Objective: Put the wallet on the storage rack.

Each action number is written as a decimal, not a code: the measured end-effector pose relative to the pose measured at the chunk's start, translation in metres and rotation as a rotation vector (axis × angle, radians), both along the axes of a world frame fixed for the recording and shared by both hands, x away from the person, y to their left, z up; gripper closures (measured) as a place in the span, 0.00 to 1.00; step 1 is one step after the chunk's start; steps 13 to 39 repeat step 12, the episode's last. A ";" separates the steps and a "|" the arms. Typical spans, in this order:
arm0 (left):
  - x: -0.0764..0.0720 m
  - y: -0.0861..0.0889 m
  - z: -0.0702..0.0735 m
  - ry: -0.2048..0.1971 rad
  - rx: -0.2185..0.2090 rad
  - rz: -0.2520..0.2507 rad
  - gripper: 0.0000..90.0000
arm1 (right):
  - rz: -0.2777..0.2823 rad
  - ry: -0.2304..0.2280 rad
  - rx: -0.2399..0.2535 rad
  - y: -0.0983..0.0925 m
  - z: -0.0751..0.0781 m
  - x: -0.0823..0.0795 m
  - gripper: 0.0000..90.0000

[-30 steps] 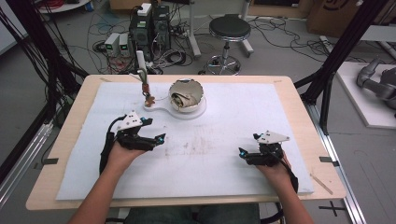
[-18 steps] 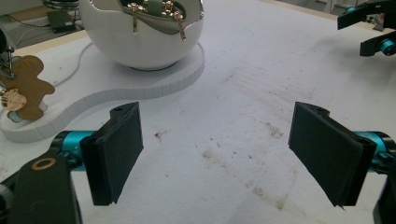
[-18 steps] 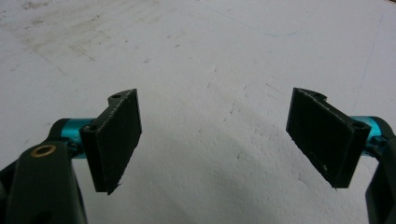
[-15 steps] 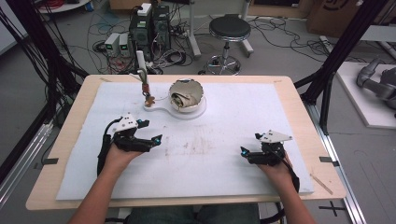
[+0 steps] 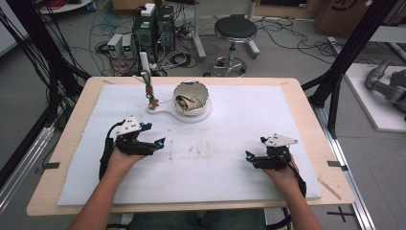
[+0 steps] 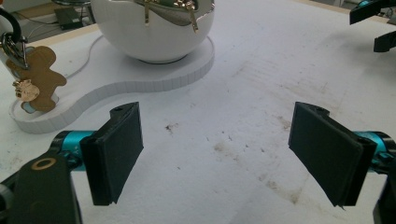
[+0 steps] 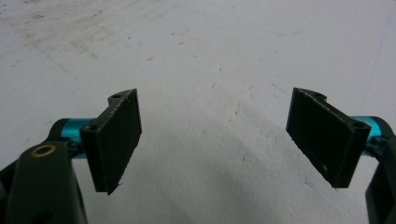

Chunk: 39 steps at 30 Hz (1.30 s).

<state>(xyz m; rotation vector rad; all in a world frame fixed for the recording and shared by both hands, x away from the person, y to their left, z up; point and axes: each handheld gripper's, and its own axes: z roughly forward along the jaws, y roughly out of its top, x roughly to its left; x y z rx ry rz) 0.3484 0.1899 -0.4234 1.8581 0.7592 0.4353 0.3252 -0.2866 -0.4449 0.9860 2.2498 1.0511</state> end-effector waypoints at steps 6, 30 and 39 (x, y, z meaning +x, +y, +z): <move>0.000 -0.001 -0.002 0.013 0.008 0.001 0.20 | 0.004 -0.001 0.003 -0.001 0.000 0.000 0.20; 0.000 -0.001 -0.004 0.021 0.023 0.001 0.20 | 0.000 0.001 0.003 -0.001 0.000 0.001 0.20; 0.000 -0.001 -0.004 0.021 0.023 0.001 0.20 | 0.000 0.001 0.003 -0.001 0.000 0.001 0.20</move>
